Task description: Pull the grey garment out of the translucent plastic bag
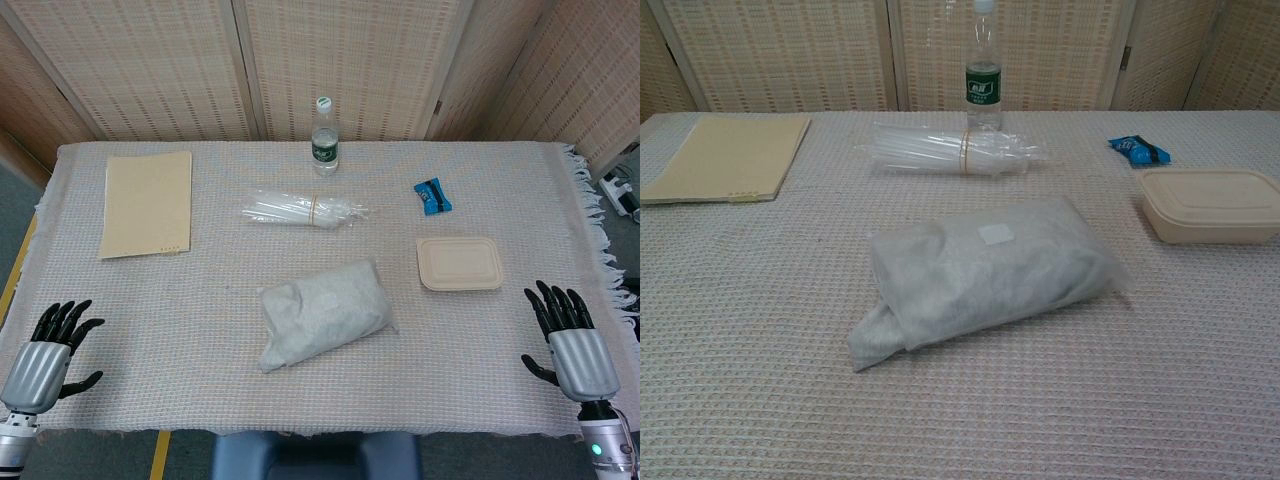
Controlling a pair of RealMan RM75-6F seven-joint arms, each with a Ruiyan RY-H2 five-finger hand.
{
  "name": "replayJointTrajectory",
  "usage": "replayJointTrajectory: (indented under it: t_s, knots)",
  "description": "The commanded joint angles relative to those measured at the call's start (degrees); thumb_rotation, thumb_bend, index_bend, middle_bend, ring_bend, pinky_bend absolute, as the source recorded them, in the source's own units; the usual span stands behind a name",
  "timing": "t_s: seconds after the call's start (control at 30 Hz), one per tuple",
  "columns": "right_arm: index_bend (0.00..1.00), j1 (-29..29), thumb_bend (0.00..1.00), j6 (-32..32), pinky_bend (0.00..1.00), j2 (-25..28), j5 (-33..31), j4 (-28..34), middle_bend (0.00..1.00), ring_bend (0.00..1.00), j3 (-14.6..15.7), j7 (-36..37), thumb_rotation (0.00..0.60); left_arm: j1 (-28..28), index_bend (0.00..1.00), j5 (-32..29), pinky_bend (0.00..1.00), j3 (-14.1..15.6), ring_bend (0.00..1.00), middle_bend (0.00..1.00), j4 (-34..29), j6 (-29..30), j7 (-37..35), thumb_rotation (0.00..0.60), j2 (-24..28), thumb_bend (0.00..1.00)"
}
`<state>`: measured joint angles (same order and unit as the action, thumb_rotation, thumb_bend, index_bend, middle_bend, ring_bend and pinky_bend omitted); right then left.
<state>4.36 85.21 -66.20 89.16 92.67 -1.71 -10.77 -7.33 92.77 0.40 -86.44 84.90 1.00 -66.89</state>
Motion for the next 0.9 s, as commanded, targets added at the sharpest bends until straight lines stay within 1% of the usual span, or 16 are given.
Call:
replayJointTrajectory:
  t_s: [0.03, 0.17, 0.27, 0.37, 0.43, 0.5, 0.57, 0.67, 0.8, 0.9]
  knots:
    - [0.00, -0.1, 0.11, 0.3, 0.00, -0.1, 0.2, 0.0, 0.00, 0.00, 0.1, -0.1, 0.600, -0.3, 0.28, 0.4, 0.08, 0.3, 0.00, 0.11, 0.1, -0.5, -0.9, 0.600, 0.1, 0.18]
    - [0.00, -0.4, 0.11, 0.8, 0.00, 0.1, 0.4, -0.1, 0.00, 0.00, 0.1, 0.4, 0.600, -1.2, 0.28, 2.0, 0.08, 1.3, 0.00, 0.10, 0.6, -1.6, -4.6, 0.600, 0.1, 0.18]
    - [0.00, -0.5, 0.11, 1.1, 0.00, 0.2, 0.4, -0.1, 0.00, 0.00, 0.0, 0.8, 0.600, -1.7, 0.31, 4.9, 0.08, 2.3, 0.00, 0.08, 2.4, -0.6, -8.6, 0.600, -1.7, 0.18]
    - [0.00, -0.4, 0.11, 0.9, 0.00, -0.1, 0.1, -0.3, 0.00, 0.00, -0.2, 0.4, 0.600, -2.1, 0.35, 8.1, 0.08, 3.6, 0.00, 0.07, 5.0, 0.7, -13.7, 0.600, -5.5, 0.18]
    - [0.00, -0.2, 0.11, 0.5, 0.00, -0.5, -0.3, -0.4, 0.00, 0.00, -0.4, -0.4, 0.600, -2.3, 0.38, 9.1, 0.08, 4.3, 0.00, 0.06, 7.4, 1.0, -17.3, 0.600, -8.9, 0.18]
    - [0.00, 0.0, 0.11, 0.2, 0.00, -0.9, -0.8, -0.4, 0.00, 0.00, -0.7, -1.3, 0.600, -2.4, 0.41, 9.4, 0.08, 4.8, 0.00, 0.06, 9.9, 0.7, -19.1, 0.600, -11.9, 0.18]
    - [0.00, 0.1, 0.11, 0.0, 0.00, -1.5, -1.2, -0.5, 0.00, 0.00, -0.8, -2.3, 0.600, -3.0, 0.47, 9.7, 0.08, 5.4, 0.00, 0.06, 12.8, -0.6, -20.0, 0.600, -15.1, 0.18]
    - [0.00, 0.4, 0.11, -0.8, 0.00, -2.1, -1.5, -0.8, 0.00, 0.00, -0.8, -3.7, 0.600, -4.3, 0.52, 10.6, 0.07, 5.9, 0.00, 0.06, 15.9, -2.4, -19.7, 0.600, -18.7, 0.19]
    - [0.00, 0.6, 0.11, -1.4, 0.00, -2.4, -2.3, -0.8, 0.00, 0.00, -1.0, -4.4, 0.600, -6.1, 0.56, 12.1, 0.04, 5.9, 0.00, 0.06, 17.9, -2.7, -20.0, 0.600, -22.2, 0.19]
    - [0.00, 0.9, 0.11, -1.9, 0.00, -2.6, -2.9, -0.9, 0.00, 0.00, -1.2, -4.9, 0.600, -6.8, 0.58, 12.1, 0.03, 5.2, 0.00, 0.07, 19.1, -2.4, -19.8, 0.600, -25.0, 0.21]
